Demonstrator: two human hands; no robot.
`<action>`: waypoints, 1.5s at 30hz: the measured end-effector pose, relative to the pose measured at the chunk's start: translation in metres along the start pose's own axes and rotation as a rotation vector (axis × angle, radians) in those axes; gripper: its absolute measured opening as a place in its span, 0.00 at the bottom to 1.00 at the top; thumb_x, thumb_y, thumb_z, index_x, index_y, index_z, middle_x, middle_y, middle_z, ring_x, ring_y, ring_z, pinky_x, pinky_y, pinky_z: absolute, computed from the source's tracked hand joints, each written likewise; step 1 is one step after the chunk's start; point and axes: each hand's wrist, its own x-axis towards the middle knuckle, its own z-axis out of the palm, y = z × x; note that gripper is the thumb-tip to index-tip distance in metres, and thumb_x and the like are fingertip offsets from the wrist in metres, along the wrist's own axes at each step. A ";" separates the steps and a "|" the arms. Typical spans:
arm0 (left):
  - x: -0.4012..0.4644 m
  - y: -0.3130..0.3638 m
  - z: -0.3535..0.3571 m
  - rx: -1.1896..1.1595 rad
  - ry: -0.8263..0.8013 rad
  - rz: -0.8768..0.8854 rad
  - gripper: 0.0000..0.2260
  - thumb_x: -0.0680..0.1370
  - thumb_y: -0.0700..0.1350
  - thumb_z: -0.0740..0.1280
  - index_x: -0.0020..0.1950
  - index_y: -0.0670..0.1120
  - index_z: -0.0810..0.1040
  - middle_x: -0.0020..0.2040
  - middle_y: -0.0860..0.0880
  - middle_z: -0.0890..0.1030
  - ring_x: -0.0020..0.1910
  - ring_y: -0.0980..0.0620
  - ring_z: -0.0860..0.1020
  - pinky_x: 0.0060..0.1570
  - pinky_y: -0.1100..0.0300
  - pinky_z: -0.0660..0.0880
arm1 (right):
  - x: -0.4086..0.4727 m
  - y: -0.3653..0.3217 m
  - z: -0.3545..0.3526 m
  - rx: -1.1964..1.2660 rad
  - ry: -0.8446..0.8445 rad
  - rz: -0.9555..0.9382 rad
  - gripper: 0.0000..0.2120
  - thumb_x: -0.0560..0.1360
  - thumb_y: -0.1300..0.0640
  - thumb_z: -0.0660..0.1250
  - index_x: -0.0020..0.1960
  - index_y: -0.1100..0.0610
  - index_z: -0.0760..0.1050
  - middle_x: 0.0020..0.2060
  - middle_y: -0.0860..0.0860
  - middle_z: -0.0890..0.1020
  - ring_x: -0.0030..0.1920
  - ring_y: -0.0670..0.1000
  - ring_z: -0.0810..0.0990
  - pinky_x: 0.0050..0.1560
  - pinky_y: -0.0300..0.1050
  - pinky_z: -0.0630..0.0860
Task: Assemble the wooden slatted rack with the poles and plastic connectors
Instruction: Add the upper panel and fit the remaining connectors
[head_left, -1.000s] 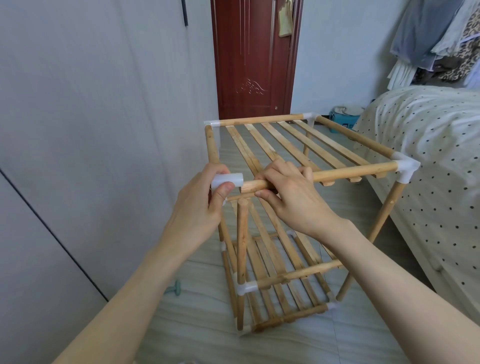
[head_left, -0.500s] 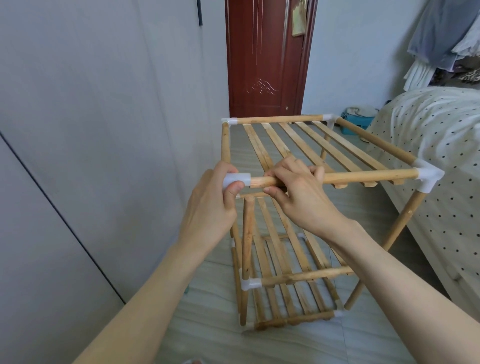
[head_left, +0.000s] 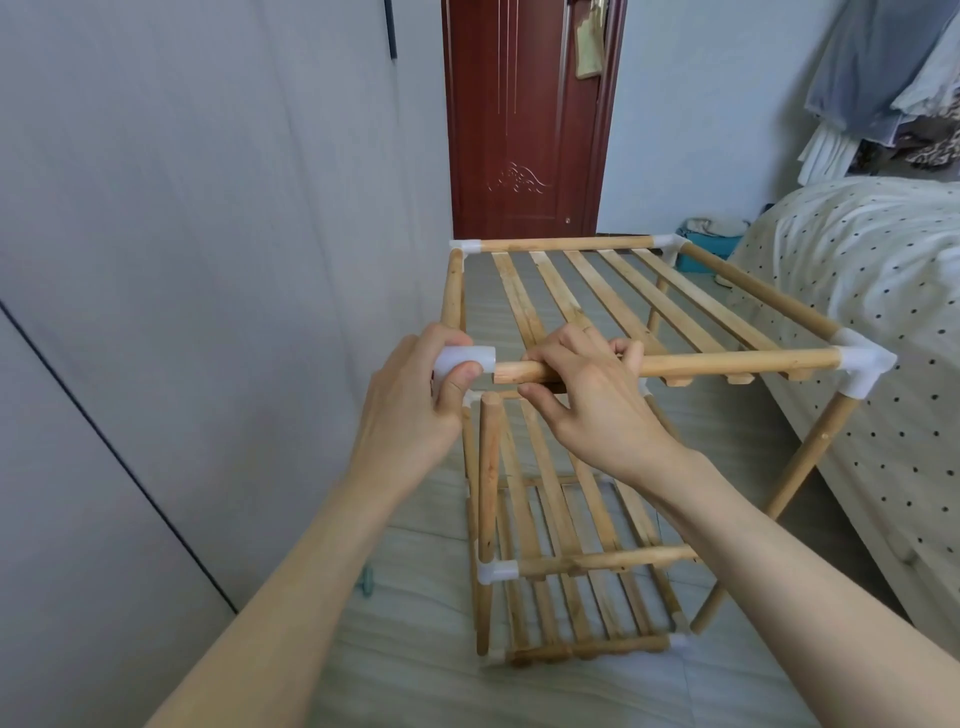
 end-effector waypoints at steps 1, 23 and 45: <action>0.000 0.000 -0.001 0.006 -0.033 0.012 0.06 0.78 0.46 0.63 0.51 0.57 0.69 0.48 0.54 0.75 0.42 0.57 0.70 0.42 0.64 0.66 | -0.002 0.002 -0.001 0.002 -0.007 -0.004 0.13 0.71 0.47 0.61 0.49 0.53 0.78 0.44 0.47 0.74 0.47 0.48 0.70 0.44 0.42 0.49; 0.012 0.031 0.019 -0.619 0.189 -0.422 0.10 0.80 0.57 0.51 0.51 0.58 0.71 0.52 0.57 0.73 0.53 0.55 0.72 0.58 0.55 0.70 | -0.021 0.010 -0.007 0.072 0.024 0.003 0.19 0.74 0.47 0.56 0.55 0.53 0.79 0.47 0.46 0.78 0.51 0.48 0.74 0.55 0.40 0.58; 0.041 0.046 0.034 -0.776 0.704 -0.665 0.09 0.81 0.45 0.54 0.42 0.51 0.69 0.39 0.51 0.77 0.34 0.63 0.73 0.31 0.75 0.67 | 0.175 -0.005 0.098 1.667 -0.424 1.251 0.17 0.80 0.48 0.58 0.36 0.54 0.62 0.16 0.48 0.62 0.14 0.43 0.60 0.15 0.29 0.57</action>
